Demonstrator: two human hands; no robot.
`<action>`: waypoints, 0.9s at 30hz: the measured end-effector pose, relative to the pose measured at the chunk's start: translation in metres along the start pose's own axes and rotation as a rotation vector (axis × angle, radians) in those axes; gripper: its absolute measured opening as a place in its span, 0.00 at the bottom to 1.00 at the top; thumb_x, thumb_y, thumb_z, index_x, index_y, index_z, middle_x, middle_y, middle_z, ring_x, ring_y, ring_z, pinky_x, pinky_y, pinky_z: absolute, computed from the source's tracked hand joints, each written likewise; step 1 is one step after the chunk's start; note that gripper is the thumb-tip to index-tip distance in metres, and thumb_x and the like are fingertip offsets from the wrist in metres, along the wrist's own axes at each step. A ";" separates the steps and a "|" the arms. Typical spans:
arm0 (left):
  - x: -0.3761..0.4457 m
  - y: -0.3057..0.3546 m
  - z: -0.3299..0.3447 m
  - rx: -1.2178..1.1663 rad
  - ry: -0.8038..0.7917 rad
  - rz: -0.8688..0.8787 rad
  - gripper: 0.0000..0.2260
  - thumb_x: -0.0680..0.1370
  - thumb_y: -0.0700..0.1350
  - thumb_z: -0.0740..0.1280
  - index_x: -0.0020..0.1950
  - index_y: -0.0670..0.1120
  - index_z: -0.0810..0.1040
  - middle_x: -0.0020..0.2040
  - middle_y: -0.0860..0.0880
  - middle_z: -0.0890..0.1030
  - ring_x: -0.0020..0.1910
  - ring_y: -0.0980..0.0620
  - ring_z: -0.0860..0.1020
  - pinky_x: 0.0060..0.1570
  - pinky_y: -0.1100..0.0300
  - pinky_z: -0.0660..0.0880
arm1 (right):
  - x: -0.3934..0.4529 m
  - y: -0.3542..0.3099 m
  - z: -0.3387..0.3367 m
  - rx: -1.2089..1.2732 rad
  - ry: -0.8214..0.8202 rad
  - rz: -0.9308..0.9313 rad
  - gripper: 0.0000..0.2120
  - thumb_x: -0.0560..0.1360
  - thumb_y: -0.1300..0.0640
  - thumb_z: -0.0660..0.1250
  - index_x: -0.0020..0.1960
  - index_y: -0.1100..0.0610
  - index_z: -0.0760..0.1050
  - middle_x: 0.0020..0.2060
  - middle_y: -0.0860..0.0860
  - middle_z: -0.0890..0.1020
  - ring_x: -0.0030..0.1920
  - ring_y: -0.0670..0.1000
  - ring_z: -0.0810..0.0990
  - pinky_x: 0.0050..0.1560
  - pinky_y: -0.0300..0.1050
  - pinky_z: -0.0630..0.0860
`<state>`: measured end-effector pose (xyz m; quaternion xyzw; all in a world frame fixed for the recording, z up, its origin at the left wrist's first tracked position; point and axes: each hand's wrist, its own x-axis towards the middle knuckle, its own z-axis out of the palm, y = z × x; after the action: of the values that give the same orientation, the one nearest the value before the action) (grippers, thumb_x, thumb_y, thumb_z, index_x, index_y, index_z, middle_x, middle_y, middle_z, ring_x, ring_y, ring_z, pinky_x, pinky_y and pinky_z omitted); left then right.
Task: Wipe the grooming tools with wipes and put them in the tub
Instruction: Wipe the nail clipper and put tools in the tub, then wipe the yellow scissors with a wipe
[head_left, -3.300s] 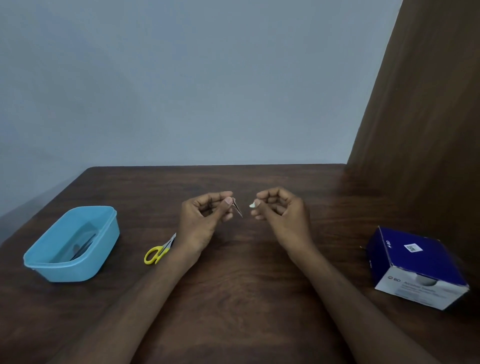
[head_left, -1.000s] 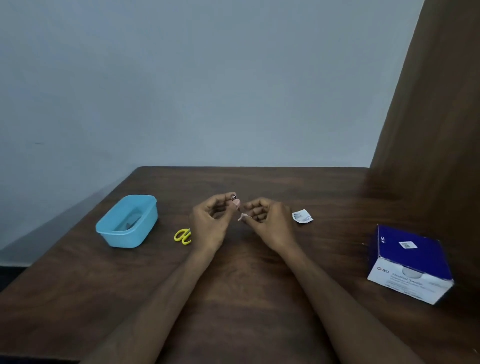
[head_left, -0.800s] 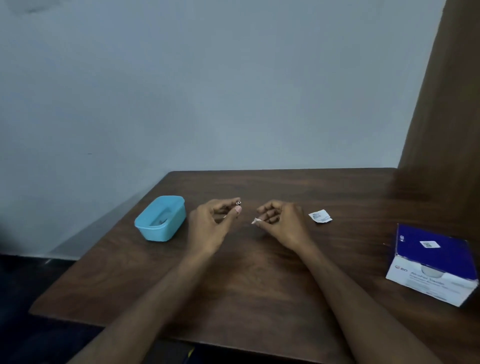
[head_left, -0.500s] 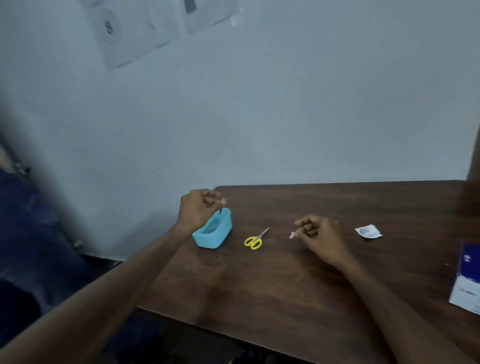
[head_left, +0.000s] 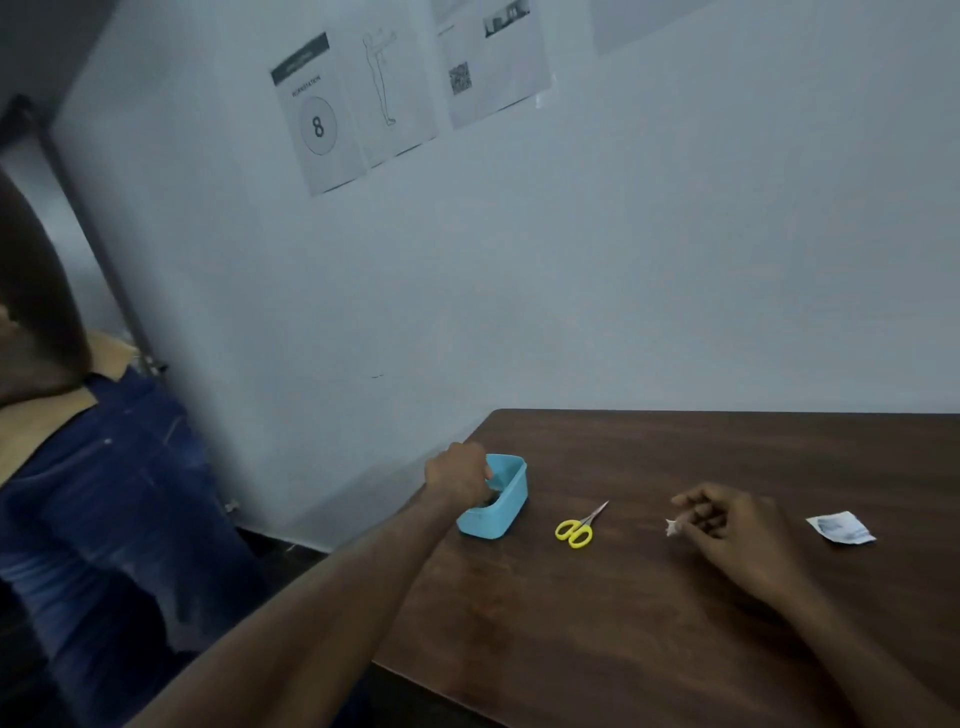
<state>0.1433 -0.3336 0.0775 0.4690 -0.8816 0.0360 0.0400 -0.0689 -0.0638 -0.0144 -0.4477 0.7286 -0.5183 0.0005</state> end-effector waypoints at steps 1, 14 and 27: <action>0.001 0.000 0.001 0.012 0.001 0.000 0.15 0.78 0.53 0.76 0.64 0.54 0.83 0.64 0.52 0.84 0.62 0.48 0.83 0.57 0.53 0.77 | 0.000 0.000 0.001 0.000 -0.005 -0.001 0.17 0.70 0.69 0.79 0.46 0.48 0.84 0.33 0.36 0.86 0.34 0.38 0.85 0.40 0.28 0.77; -0.047 0.078 0.021 0.021 0.051 0.450 0.18 0.82 0.55 0.67 0.49 0.40 0.83 0.52 0.40 0.84 0.53 0.39 0.82 0.48 0.48 0.80 | -0.001 0.001 0.001 0.024 -0.015 0.009 0.11 0.74 0.67 0.76 0.49 0.51 0.85 0.35 0.44 0.87 0.33 0.41 0.87 0.41 0.37 0.82; -0.034 0.112 0.055 -0.423 -0.117 0.391 0.08 0.76 0.51 0.78 0.49 0.47 0.90 0.40 0.47 0.87 0.40 0.55 0.81 0.50 0.57 0.77 | 0.002 0.011 -0.008 -0.020 0.165 0.120 0.09 0.73 0.62 0.76 0.46 0.47 0.85 0.37 0.42 0.87 0.39 0.39 0.85 0.47 0.40 0.82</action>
<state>0.0671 -0.2483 0.0167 0.2727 -0.9439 -0.1688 0.0781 -0.0811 -0.0589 -0.0181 -0.3592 0.7568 -0.5452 -0.0327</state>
